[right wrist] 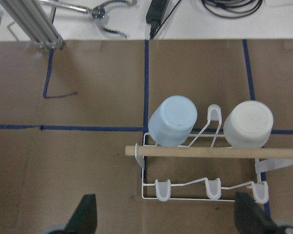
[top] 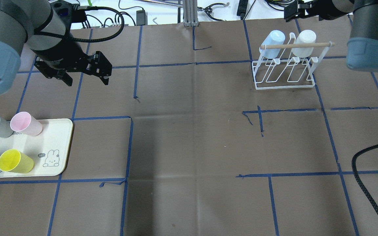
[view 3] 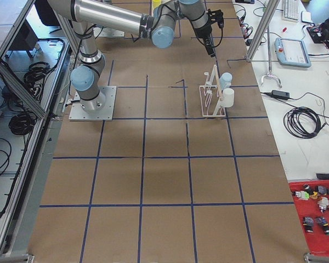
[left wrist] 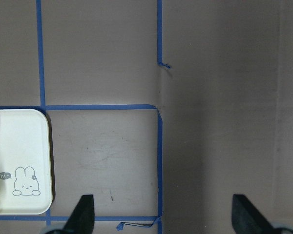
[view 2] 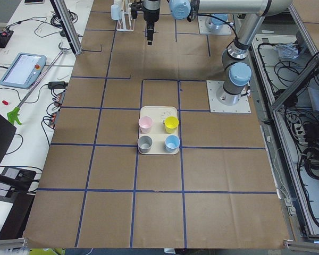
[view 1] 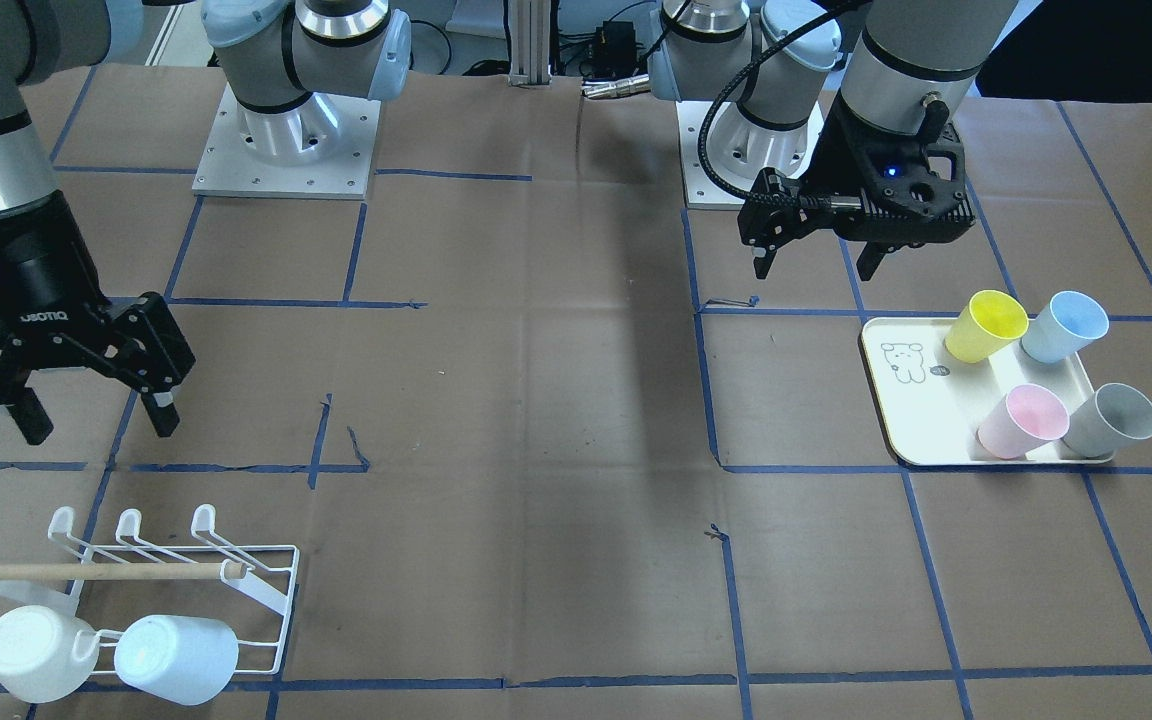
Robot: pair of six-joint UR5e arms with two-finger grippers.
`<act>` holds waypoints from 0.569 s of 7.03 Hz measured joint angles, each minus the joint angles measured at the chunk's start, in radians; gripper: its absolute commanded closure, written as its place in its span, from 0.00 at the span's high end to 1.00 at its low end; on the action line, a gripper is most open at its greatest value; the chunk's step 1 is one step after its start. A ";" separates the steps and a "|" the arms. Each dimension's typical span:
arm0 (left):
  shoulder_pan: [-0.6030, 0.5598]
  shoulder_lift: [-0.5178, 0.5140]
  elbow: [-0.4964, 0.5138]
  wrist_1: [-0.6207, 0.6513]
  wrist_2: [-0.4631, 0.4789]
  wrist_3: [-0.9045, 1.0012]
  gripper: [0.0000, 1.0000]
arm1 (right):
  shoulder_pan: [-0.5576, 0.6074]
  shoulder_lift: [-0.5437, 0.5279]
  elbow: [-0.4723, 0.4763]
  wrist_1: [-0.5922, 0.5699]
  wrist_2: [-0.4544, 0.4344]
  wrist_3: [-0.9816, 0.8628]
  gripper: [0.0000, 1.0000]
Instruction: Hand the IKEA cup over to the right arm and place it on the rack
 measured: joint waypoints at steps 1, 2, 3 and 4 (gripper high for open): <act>0.000 0.000 0.000 0.000 0.000 0.000 0.99 | 0.031 -0.007 -0.036 0.147 -0.032 0.065 1.00; 0.000 0.000 0.000 0.000 0.000 0.000 0.99 | 0.064 -0.012 -0.053 0.249 -0.076 0.121 1.00; 0.000 0.000 0.000 0.000 0.000 0.001 0.99 | 0.108 -0.016 -0.059 0.320 -0.105 0.146 1.00; 0.000 0.000 -0.001 0.000 0.000 0.001 0.99 | 0.154 -0.021 -0.061 0.379 -0.118 0.157 1.00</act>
